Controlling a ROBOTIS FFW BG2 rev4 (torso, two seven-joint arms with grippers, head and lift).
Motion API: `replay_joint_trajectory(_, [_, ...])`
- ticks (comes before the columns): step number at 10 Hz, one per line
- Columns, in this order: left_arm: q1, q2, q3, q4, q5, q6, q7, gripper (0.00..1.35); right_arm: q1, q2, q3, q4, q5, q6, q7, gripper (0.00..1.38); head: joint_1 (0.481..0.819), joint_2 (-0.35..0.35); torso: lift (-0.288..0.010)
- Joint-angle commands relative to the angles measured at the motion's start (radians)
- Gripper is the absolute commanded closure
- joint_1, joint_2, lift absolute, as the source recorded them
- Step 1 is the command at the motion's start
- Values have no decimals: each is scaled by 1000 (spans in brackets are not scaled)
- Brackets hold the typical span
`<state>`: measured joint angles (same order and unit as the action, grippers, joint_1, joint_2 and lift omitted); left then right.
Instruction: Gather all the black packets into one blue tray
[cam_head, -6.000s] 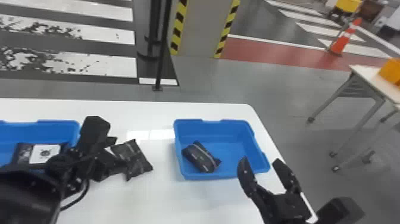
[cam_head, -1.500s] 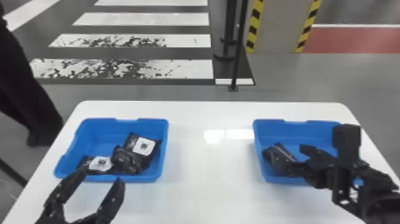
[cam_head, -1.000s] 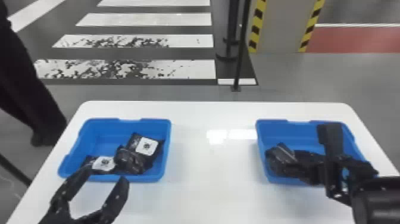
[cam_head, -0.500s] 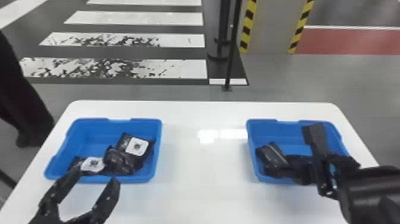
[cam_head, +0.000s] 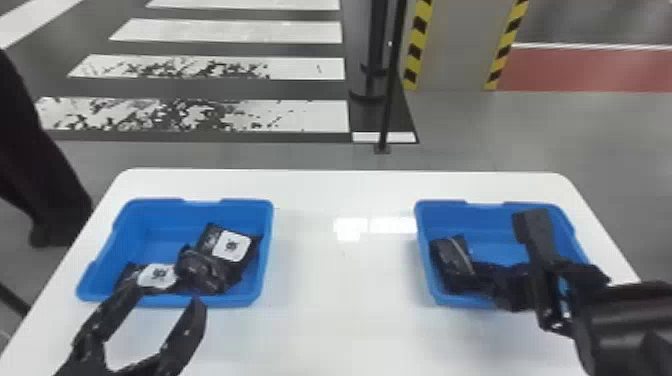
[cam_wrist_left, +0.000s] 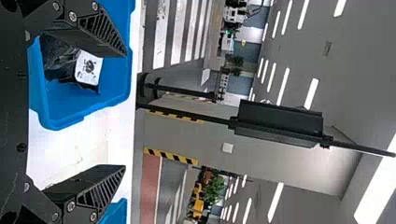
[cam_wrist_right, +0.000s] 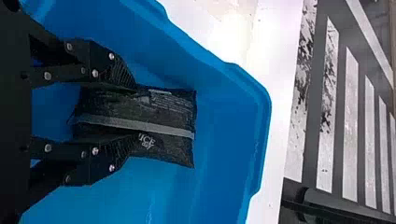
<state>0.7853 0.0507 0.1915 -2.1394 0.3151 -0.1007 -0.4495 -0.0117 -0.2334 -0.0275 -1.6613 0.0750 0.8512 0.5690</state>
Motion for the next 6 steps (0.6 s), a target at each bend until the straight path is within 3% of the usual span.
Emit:
replay_joint_trajectory(1, [-2, 1, -2, 0, 0, 2, 0, 188, 17, 8, -34, -14, 9, -39, -4, 1279, 695, -25, -110])
replay_joint_trajectory(3, [-12, 6, -12, 3, 8, 15, -2, 188, 41, 16, -84, -65, 37, -63, -18, 1279, 695, -44, -110])
replay_joint_trajectory(6, [-52, 29, -62, 5, 50, 39, -5, 188, 137, 32, -162, -313, 108, -103, -38, 1279, 695, -119, -110])
